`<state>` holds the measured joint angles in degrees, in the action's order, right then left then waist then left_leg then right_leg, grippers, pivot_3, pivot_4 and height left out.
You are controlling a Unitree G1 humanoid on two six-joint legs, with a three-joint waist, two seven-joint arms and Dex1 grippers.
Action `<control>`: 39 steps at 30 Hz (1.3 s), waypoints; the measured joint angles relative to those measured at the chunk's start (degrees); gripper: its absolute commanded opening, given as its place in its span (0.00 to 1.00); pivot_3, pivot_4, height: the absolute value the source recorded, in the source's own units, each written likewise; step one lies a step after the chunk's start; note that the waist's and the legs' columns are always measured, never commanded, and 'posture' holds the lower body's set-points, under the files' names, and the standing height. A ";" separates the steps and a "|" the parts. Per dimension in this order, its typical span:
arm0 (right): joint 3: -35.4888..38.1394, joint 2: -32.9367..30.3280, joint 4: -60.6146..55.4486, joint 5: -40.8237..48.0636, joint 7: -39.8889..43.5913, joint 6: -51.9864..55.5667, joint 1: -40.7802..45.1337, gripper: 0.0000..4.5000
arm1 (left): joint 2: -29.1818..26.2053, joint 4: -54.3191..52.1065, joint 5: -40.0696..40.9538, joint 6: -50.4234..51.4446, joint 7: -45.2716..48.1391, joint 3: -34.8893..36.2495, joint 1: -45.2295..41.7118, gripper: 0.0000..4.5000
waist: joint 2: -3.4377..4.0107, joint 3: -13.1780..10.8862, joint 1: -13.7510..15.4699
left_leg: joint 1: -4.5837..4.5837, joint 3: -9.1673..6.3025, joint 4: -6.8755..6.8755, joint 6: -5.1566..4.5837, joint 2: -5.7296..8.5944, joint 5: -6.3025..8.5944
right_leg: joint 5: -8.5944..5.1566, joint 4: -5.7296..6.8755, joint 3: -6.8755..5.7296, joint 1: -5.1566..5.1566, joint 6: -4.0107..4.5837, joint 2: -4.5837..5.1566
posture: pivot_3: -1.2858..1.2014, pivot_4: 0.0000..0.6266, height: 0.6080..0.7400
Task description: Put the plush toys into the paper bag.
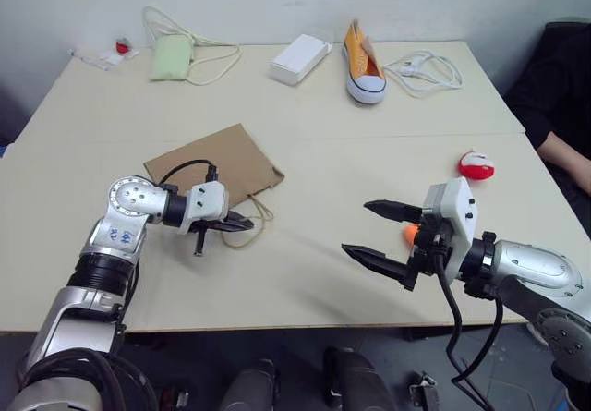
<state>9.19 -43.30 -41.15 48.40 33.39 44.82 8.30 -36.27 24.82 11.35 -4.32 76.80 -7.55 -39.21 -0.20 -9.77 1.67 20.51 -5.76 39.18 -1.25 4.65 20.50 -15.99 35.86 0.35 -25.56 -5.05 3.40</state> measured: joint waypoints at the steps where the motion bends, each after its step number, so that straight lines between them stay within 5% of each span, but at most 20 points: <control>1: 0.15 0.00 0.30 -0.02 0.01 0.01 -0.03 1.00 | 0.42 -1.62 3.20 4.22 0.72 0.91 -0.34 0.01 | -0.03 -0.02 -0.12 | 0.00 0.00 0.00 0.00 0.00 0.00 | 0.00 0.02 0.00 0.00 0.00 0.00 | 0.52 0.24 1.00; 2: 0.21 -0.01 0.54 -0.07 0.02 0.01 -0.04 1.00 | 0.62 -3.07 5.65 7.93 1.10 1.68 -0.91 0.01 | -0.05 -0.03 -0.18 | 0.01 -0.01 0.00 0.00 -0.01 0.00 | 0.00 0.05 0.00 0.00 0.00 -0.01 | 0.52 0.24 1.00; 7: 0.03 0.34 1.53 -1.88 -0.01 -1.03 1.22 0.65 | 0.85 -11.59 17.77 28.14 1.94 5.80 -7.56 0.00 | -0.09 -0.05 -0.29 | -0.02 -0.01 0.00 0.00 0.00 0.00 | 0.00 0.09 0.01 0.00 0.00 -0.01 | 0.52 0.24 1.00; 15: -9.89 4.71 9.17 -10.81 -0.36 -2.97 9.03 0.00 | 8.37 -13.07 20.18 33.98 -0.26 5.15 -10.49 0.00 | -0.09 -0.05 -0.37 | -0.06 0.02 0.02 0.04 0.03 -0.02 | 0.00 0.06 0.04 -0.01 0.00 -0.02 | 0.52 0.24 1.00; 27: -24.98 16.01 28.40 -25.81 1.53 -9.05 23.37 0.00 | 11.36 -12.73 18.76 30.41 0.54 2.79 -11.73 0.00 | -0.09 -0.05 -0.92 | -0.05 0.01 0.02 0.10 0.06 -0.06 | 0.00 0.11 0.01 -0.08 0.00 -0.02 | 0.52 0.24 1.00; 39: -34.31 19.86 44.37 -34.34 16.12 -16.12 29.80 0.00 | 11.39 -11.37 18.66 29.33 -1.76 4.68 -14.53 0.00 | -0.08 -0.05 -1.72 | -0.05 -0.02 0.01 0.10 0.08 -0.06 | 0.00 0.14 -0.02 -0.08 0.00 -0.02 | 0.52 0.24 1.00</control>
<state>-25.12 -23.44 3.22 14.07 49.50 28.70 38.10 -24.88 13.45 30.01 25.01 75.04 -2.87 -53.75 -0.28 -9.82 -0.05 20.46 -5.79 39.19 -1.15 4.73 20.43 -15.99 35.99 0.32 -25.64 -5.05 3.39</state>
